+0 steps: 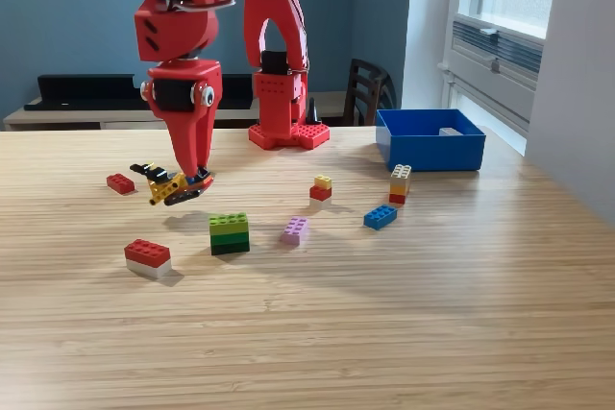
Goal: Grasp a lego block and put it in the bin.
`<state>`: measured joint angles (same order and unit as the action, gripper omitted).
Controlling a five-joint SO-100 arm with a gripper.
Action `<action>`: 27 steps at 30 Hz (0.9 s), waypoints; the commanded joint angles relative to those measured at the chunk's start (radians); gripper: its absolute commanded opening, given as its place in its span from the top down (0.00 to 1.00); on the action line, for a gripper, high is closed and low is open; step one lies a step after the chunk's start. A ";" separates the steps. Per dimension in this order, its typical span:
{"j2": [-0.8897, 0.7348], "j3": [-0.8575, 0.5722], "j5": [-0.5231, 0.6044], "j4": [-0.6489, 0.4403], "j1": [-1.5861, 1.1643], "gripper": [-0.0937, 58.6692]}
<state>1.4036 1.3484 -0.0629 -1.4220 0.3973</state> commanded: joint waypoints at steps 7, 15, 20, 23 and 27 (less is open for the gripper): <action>0.265 -0.104 0.084 -0.126 -0.199 1.00; 0.327 -0.091 0.189 -0.221 -0.494 1.00; 0.344 -0.080 0.272 -0.258 -0.718 1.00; 0.344 -0.066 0.321 -0.262 -0.856 1.00; 0.344 -0.054 0.382 -0.262 -1.046 1.00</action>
<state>1.6598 1.3116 0.2807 -1.6720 -0.4970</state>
